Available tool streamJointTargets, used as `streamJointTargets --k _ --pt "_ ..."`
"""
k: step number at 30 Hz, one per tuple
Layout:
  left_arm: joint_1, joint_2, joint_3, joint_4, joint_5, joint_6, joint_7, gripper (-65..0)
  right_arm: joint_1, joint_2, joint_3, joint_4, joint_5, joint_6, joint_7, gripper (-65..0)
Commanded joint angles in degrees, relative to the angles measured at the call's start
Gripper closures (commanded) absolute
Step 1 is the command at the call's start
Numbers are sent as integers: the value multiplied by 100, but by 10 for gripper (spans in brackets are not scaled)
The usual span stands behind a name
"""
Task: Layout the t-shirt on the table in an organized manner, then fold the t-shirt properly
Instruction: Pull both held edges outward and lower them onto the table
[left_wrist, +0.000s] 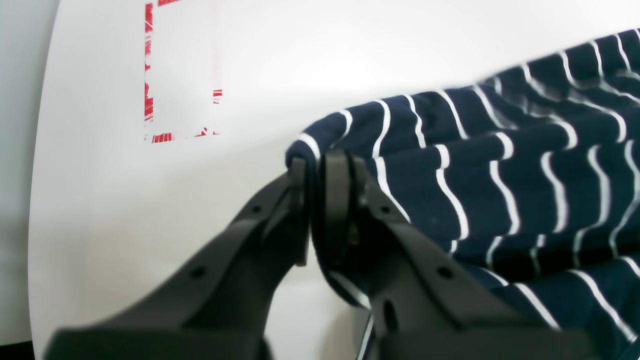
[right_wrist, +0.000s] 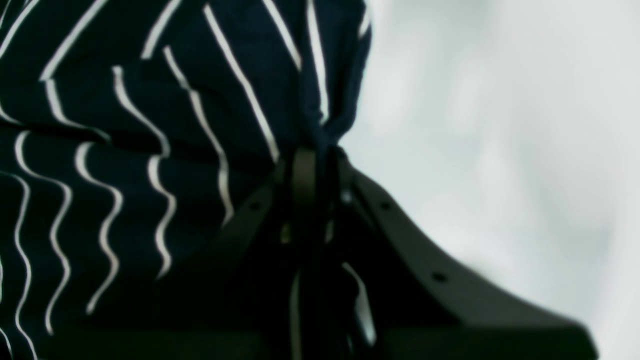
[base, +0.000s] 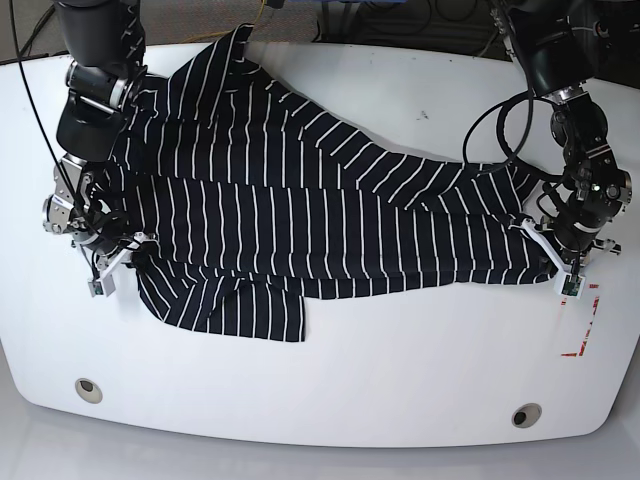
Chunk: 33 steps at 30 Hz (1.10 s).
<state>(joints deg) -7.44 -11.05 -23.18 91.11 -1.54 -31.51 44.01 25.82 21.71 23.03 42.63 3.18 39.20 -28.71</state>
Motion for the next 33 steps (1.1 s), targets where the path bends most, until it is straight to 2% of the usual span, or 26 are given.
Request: streamJointTargets --k 1,5,10,20,24,26,28,30,33 --pt "-122 -174 -16 -61 -53 34 -124 -32 147 110 14 84 29 5 80 -29" --pt "-333 -218 -25 -395 -61 34 -133 -32 138 110 14 84 29 5 80 -29" --pt "-500 -508 -95 -737 -79 25 -133 -32 138 119 14 84 29 5 80 -29" --pt "-974 -596 -60 -1080 -79 25 -133 -32 138 207 14 84 29 5 80 -29" --pt "-1168 -596 151 -1353 -79 25 -133 -38 138 207 14 84 29 5 80 -29" --pt "-1212 -596 221 -1450 -79 25 -133 -66 138 207 14 84 29 5 80 -30" --pt "-1229 -579 239 -1520 -79 25 -133 -128 138 207 14 84 29 5 80 -34" --pt "-1229 -570 239 -1537 -79 25 -133 -211 138 207 5 84 29 5 80 -38" --pt "-1229 -561 239 -1537 -79 52 -133 -346 138 198 5 84 29 -4 80 -97"
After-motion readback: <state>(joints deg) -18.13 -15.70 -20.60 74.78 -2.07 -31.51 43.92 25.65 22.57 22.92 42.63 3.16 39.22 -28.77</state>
